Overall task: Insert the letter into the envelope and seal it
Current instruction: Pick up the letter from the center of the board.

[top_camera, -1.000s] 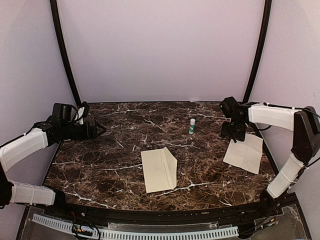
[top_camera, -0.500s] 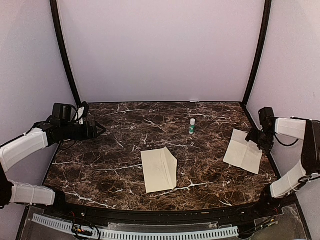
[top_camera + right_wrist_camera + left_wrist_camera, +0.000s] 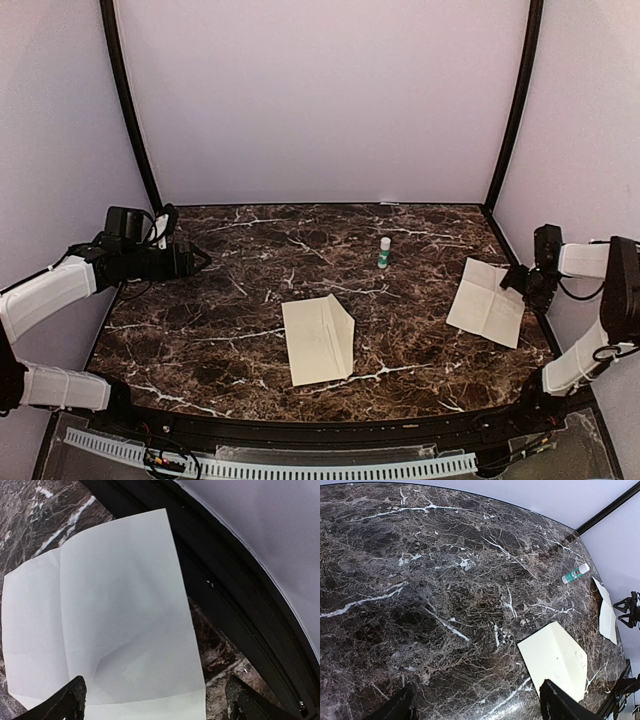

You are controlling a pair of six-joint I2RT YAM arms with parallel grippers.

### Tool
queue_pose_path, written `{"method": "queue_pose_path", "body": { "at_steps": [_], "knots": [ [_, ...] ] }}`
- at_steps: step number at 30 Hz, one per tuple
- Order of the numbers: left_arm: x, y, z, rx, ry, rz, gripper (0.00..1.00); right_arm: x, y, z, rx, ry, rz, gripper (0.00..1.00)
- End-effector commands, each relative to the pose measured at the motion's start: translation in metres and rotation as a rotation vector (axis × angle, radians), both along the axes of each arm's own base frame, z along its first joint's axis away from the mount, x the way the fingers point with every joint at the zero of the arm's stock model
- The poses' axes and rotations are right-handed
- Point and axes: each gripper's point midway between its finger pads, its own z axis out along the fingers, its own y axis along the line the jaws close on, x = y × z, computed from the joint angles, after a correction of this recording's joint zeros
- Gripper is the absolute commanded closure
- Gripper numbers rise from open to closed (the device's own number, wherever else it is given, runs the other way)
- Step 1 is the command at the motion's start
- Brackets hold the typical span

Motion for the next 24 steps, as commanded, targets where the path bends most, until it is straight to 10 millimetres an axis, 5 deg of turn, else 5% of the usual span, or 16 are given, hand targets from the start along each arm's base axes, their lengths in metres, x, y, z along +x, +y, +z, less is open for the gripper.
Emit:
{"method": "queue_pose_path", "body": {
  "at_steps": [1,9,24],
  "knots": [
    [0.0,0.003,-0.001,0.014,-0.006,-0.004,0.17,0.017,0.008,-0.002,0.026,-0.057,0.086,0.07],
    [0.0,0.003,-0.002,0.017,-0.007,-0.003,0.17,0.026,0.015,-0.007,0.045,-0.065,0.166,0.11],
    [0.001,0.003,-0.002,0.02,-0.007,-0.003,0.17,0.012,0.002,-0.014,0.003,-0.014,0.085,0.07]
  ]
}}
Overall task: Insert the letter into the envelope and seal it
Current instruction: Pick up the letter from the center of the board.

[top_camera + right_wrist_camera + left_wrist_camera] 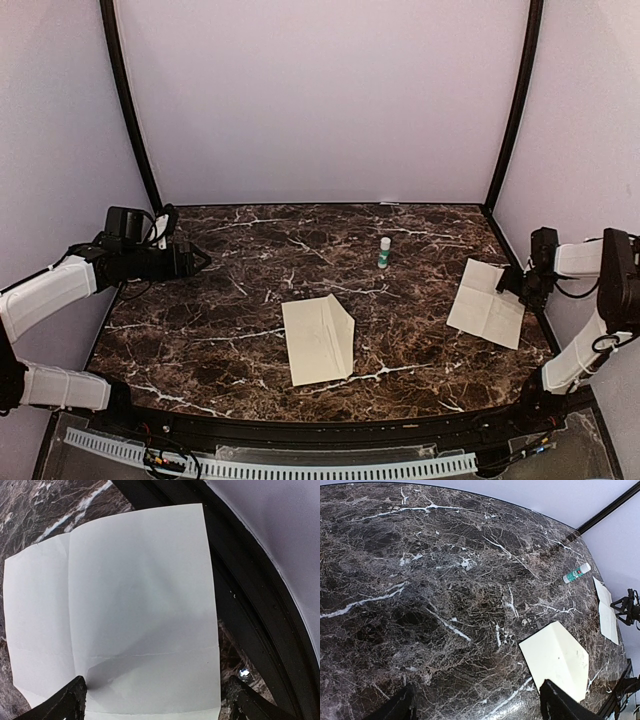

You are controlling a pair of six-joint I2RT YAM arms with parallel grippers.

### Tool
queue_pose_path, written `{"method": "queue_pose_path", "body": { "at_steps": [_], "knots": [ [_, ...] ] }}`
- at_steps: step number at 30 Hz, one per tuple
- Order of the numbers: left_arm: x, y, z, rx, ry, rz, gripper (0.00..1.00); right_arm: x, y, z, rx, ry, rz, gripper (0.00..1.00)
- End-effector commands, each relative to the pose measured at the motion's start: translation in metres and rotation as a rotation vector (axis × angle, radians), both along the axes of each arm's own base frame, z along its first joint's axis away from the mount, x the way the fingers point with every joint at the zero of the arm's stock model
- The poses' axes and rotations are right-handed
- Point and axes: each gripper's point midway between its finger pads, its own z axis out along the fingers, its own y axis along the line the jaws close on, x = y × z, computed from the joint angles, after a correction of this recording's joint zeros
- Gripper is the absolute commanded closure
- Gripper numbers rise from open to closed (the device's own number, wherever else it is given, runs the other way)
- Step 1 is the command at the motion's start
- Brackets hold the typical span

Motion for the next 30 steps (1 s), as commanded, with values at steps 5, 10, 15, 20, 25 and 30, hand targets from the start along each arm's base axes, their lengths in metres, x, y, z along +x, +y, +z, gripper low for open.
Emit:
{"method": "queue_pose_path", "body": {
  "at_steps": [5,10,15,20,25,30],
  "knots": [
    [0.001,0.002,-0.001,0.013,-0.007,-0.003,0.17,0.008,0.011,0.003,0.056,-0.049,0.052,0.08],
    [0.001,0.002,0.0,0.011,-0.006,-0.004,0.17,0.012,0.028,0.001,0.125,-0.078,0.133,0.12],
    [0.001,0.002,-0.001,0.006,-0.004,-0.006,0.17,0.015,0.052,0.002,0.2,-0.109,0.224,0.15],
    [0.001,0.001,-0.001,-0.001,-0.002,-0.012,0.17,0.021,0.086,0.001,0.214,-0.092,0.344,0.17],
    [0.001,0.0,-0.001,-0.005,-0.003,-0.017,0.17,0.027,0.124,0.008,0.248,-0.1,0.456,0.18],
    [0.001,-0.002,-0.001,-0.011,-0.001,-0.023,0.17,0.028,0.174,0.014,0.291,-0.103,0.582,0.18]
  ]
}}
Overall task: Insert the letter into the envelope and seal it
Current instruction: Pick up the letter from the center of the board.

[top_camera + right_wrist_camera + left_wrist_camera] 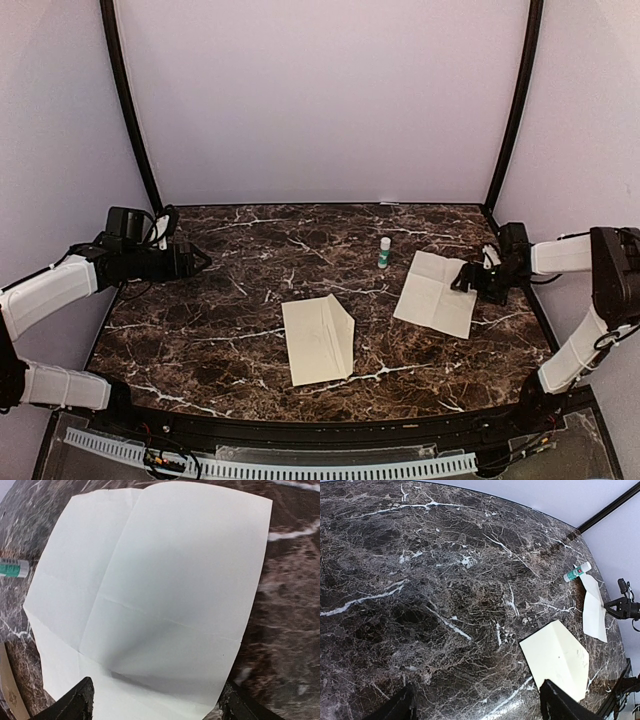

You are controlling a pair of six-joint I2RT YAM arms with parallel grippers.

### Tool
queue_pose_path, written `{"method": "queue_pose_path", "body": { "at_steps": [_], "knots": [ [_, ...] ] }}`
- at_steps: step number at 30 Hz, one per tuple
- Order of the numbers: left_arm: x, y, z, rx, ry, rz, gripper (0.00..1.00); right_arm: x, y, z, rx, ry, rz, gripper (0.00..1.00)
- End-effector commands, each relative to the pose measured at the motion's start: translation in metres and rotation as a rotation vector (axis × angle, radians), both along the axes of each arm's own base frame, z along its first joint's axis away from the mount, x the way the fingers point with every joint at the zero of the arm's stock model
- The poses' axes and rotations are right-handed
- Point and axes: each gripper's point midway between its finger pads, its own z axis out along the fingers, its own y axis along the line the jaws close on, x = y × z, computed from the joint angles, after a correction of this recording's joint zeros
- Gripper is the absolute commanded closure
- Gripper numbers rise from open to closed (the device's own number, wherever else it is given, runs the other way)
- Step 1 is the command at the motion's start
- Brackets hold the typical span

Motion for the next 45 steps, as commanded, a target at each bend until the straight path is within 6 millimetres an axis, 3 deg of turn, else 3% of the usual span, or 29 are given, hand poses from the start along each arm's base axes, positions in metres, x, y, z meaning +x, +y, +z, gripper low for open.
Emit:
{"method": "queue_pose_path", "body": {
  "at_steps": [1,8,11,17,30,45],
  "knots": [
    [0.0,-0.002,0.001,-0.008,-0.011,-0.021,0.17,0.003,0.047,0.004,0.055,0.003,0.121,0.18],
    [-0.001,-0.006,0.001,-0.028,-0.008,-0.043,0.18,0.008,0.1,0.004,0.11,-0.006,0.204,0.2],
    [-0.002,-0.008,0.001,-0.036,-0.01,-0.054,0.17,0.007,0.112,0.008,0.139,-0.021,0.197,0.2],
    [-0.005,-0.018,0.005,-0.087,-0.022,-0.098,0.17,0.005,0.109,0.014,0.192,-0.054,0.089,0.2],
    [-0.009,-0.022,0.006,-0.103,-0.032,-0.12,0.18,-0.002,0.088,-0.008,0.238,-0.035,-0.129,0.25],
    [-0.009,-0.022,0.0,-0.095,-0.017,-0.123,0.18,-0.002,0.085,-0.023,0.338,-0.045,-0.192,0.47]
  ]
}}
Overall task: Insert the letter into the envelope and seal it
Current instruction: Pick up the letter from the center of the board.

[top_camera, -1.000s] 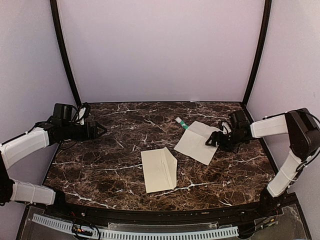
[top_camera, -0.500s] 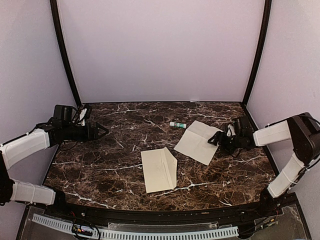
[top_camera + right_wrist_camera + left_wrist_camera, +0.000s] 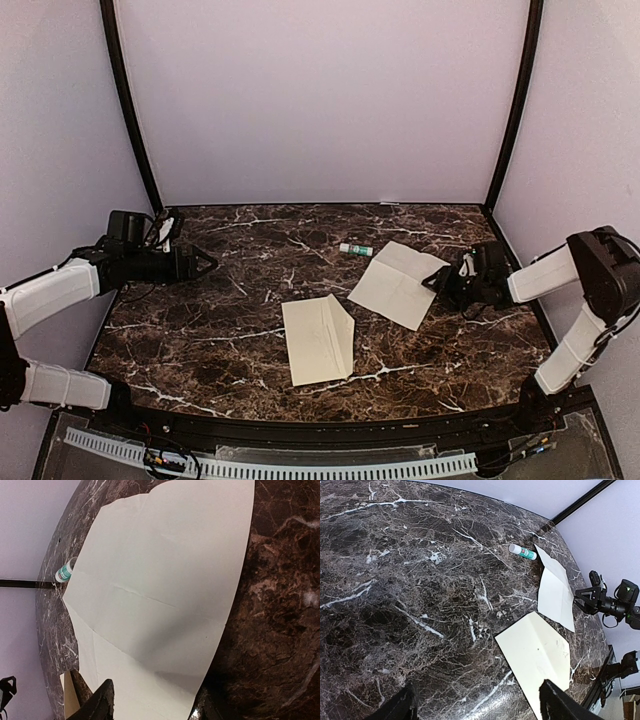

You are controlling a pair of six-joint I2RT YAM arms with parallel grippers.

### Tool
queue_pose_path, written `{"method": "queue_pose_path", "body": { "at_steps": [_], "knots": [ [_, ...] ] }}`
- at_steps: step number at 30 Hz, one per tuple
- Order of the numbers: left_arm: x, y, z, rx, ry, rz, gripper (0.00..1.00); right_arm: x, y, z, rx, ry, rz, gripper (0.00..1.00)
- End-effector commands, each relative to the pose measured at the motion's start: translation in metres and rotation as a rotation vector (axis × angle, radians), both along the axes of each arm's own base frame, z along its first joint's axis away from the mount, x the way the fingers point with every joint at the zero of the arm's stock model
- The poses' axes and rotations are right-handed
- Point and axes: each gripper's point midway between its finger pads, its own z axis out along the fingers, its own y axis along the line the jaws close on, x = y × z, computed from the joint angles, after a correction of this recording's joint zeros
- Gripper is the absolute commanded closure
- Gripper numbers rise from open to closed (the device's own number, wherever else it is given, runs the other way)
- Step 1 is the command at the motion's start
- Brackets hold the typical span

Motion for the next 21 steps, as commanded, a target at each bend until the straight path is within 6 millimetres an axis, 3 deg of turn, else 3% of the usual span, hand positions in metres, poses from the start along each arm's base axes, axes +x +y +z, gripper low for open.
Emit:
{"method": "queue_pose_path", "body": {
  "at_steps": [1,21],
  "knots": [
    [-0.001,-0.002,-0.002,0.0,-0.008,-0.015,0.18,-0.012,-0.008,-0.023,0.008,0.069,-0.035,0.49],
    [0.0,-0.001,-0.012,0.016,0.024,-0.014,0.18,-0.006,-0.012,-0.025,0.047,0.03,-0.044,0.9]
  ]
}}
